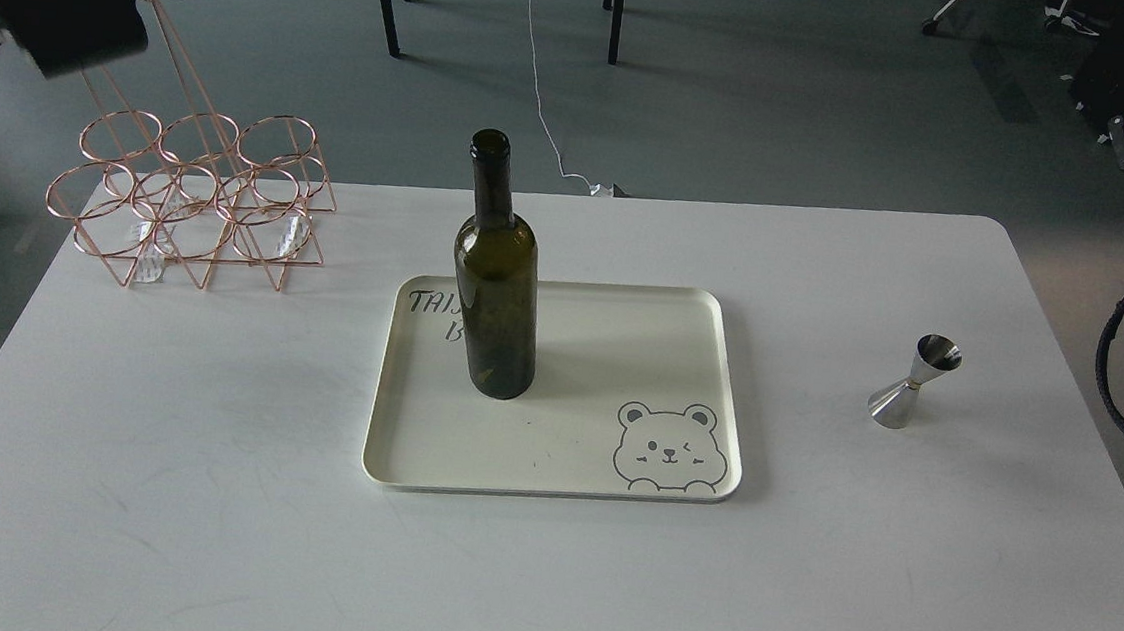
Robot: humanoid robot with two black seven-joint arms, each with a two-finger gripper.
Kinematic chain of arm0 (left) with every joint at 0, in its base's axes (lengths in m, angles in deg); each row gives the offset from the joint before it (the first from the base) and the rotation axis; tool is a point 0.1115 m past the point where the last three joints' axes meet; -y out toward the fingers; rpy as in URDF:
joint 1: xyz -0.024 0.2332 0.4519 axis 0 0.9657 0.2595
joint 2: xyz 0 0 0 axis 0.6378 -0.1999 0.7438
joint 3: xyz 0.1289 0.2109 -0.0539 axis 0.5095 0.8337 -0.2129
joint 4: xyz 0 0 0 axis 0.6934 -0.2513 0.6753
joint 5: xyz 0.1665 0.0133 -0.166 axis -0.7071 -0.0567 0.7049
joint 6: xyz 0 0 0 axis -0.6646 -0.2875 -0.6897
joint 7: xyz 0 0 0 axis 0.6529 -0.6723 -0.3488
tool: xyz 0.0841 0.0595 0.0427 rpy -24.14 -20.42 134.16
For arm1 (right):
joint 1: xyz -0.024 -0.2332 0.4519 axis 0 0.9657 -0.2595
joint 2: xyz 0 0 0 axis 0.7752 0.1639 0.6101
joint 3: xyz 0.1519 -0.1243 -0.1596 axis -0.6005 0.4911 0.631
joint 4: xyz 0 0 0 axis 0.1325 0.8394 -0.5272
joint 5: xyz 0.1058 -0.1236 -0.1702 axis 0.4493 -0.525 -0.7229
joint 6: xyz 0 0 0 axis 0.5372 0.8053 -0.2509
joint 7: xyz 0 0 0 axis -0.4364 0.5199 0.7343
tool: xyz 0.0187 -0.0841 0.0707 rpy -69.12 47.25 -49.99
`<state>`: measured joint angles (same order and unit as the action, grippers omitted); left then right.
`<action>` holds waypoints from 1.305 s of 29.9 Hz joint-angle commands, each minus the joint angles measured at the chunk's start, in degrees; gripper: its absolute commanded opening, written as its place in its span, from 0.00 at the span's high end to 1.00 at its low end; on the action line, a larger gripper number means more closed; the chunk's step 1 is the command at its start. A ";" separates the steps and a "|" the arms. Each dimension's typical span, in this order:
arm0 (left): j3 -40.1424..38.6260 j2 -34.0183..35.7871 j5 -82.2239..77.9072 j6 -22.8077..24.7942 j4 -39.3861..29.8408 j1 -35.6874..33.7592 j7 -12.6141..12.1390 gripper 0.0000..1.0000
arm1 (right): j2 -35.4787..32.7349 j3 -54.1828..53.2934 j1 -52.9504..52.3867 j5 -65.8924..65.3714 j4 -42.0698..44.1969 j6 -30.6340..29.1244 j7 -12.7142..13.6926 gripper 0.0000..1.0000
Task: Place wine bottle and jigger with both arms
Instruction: 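Reach the left gripper to the wine bottle neck and grasp it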
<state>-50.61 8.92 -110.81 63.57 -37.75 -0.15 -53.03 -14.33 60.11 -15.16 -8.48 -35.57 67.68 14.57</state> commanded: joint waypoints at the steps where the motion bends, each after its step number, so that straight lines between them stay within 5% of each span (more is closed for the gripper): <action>1: 2.04 -5.81 -12.85 -0.27 -0.27 -0.11 0.08 0.03 | -0.01 0.00 -0.06 0.00 0.01 0.02 0.00 0.01; 8: 2.91 -13.02 -23.76 -0.27 -0.36 0.42 0.08 0.04 | -0.01 -0.09 -0.06 0.00 -0.08 -0.07 0.00 0.01; 25: 11.09 -15.93 -28.78 -4.75 2.72 1.12 -0.54 0.05 | -0.53 0.26 -0.15 -0.44 0.28 -0.24 0.00 0.01; 39: 13.47 -16.72 -28.69 -7.04 5.09 2.35 -0.45 0.32 | -1.32 0.44 -0.15 -0.44 0.28 -0.24 0.00 0.01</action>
<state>-37.22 -7.71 -139.53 56.63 -32.61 2.17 -53.55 -15.48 60.55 -15.32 -8.93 -35.30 67.44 14.57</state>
